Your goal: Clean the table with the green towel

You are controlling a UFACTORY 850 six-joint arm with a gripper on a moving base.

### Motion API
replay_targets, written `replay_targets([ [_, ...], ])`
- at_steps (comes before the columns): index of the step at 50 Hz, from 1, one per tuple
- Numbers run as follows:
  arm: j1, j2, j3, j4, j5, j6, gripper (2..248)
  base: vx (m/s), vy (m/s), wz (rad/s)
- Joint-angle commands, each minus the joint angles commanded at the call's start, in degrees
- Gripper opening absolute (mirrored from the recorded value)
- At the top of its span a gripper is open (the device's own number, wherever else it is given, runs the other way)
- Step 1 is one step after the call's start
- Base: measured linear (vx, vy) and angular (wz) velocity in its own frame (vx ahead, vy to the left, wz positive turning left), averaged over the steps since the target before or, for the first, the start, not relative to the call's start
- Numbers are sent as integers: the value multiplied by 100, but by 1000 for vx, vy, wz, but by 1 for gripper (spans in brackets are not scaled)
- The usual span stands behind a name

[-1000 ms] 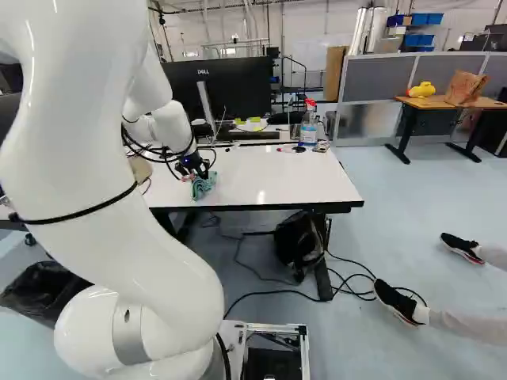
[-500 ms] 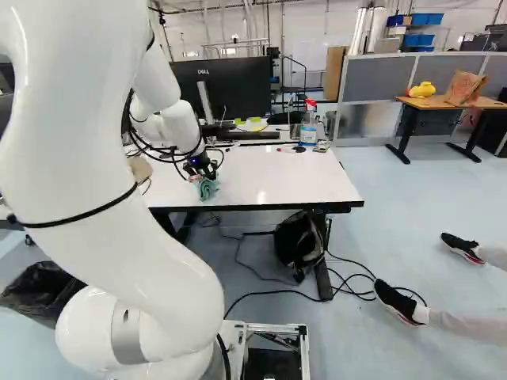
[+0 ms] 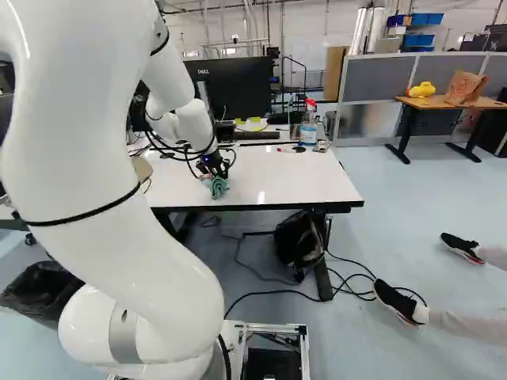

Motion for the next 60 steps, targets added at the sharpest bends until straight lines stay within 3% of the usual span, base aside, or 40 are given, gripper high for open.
replay_targets([
  [12,-139,-276,-316,0,0,0,42,0,0,0],
  [25,-121,-596,-695,0,0,0,42,0,0,0],
  [60,515,-750,-883,0,0,0,42,0,0,0],
])
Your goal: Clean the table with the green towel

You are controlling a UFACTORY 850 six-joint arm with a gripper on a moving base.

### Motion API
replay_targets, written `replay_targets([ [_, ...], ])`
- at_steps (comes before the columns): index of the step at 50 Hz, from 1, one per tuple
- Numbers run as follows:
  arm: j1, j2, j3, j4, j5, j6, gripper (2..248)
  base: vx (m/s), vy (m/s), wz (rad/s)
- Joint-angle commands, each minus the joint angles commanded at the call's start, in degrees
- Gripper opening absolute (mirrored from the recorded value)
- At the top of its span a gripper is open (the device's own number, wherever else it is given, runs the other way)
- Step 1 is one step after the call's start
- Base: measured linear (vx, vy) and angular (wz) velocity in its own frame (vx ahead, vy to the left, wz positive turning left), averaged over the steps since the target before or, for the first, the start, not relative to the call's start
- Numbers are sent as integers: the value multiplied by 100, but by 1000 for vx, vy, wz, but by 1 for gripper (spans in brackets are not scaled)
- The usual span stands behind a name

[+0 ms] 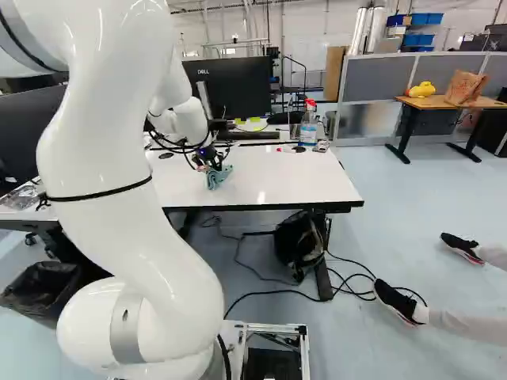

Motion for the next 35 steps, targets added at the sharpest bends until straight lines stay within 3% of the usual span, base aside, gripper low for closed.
replay_targets([
  [35,710,101,122,0,0,0,42,0,0,0],
])
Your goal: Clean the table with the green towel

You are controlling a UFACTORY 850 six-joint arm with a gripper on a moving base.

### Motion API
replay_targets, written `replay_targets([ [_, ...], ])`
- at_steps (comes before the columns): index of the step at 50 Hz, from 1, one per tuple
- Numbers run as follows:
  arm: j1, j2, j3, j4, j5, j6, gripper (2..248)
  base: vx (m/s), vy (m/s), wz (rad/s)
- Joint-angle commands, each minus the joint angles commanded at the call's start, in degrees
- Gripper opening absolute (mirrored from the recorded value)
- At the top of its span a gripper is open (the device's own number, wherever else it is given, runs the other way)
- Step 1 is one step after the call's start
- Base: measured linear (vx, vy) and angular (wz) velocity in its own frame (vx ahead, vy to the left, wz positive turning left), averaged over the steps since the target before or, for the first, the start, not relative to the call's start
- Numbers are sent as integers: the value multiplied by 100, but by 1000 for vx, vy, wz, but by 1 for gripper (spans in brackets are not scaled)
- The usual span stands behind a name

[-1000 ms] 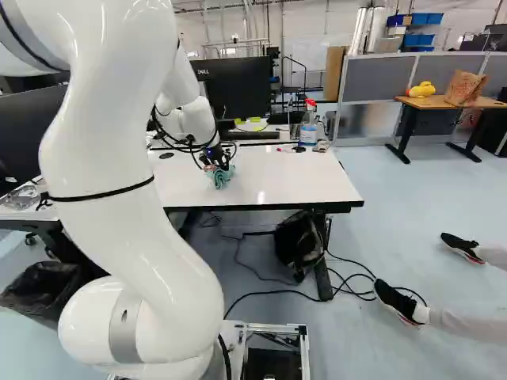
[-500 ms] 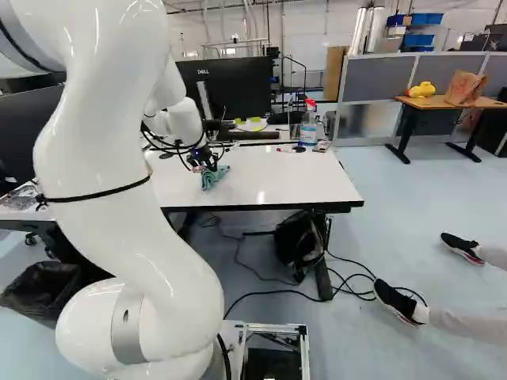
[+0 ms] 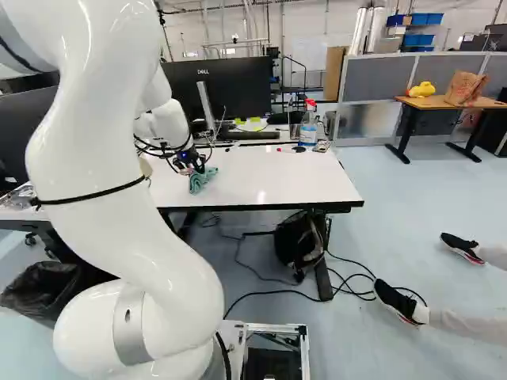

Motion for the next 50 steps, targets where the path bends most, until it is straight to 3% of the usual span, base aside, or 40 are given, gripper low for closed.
replay_targets([
  [22,209,437,517,0,0,0,42,0,0,0],
  [50,-280,783,912,0,0,0,42,0,0,0],
])
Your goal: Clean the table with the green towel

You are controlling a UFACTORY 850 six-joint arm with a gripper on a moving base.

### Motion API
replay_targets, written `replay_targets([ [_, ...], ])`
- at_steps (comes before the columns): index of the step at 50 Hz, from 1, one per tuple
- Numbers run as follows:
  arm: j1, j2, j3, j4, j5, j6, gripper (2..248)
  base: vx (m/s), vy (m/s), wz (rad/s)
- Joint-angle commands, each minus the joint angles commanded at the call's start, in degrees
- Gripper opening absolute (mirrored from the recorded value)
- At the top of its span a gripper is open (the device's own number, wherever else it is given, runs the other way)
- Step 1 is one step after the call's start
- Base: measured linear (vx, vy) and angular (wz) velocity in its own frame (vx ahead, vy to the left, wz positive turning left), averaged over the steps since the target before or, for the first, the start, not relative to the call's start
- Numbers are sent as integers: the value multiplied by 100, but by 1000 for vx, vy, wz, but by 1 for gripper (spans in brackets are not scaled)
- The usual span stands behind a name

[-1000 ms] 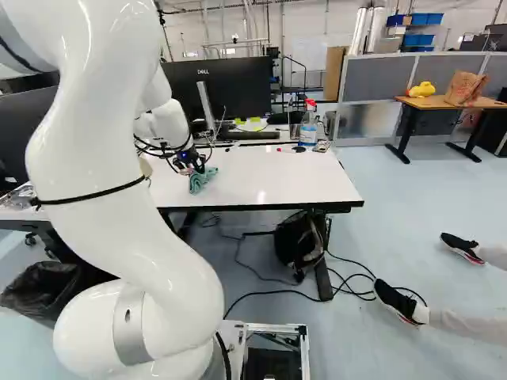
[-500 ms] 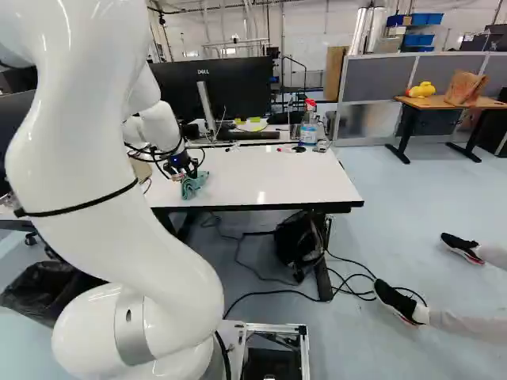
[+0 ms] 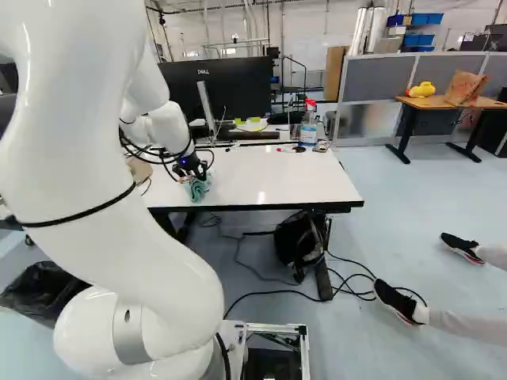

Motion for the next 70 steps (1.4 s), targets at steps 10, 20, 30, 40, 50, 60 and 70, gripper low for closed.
replay_targets([
  [10,-215,68,76,0,0,0,42,0,0,0],
  [20,-434,127,141,0,0,0,42,0,0,0],
  [30,-661,143,159,0,0,0,42,0,0,0],
  [40,-883,35,40,0,0,0,42,0,0,0],
  [50,-1073,-134,-148,0,0,0,42,0,0,0],
  [60,-1119,-375,-425,0,0,0,42,0,0,0],
  [70,-1070,-622,-714,0,0,0,42,0,0,0],
])
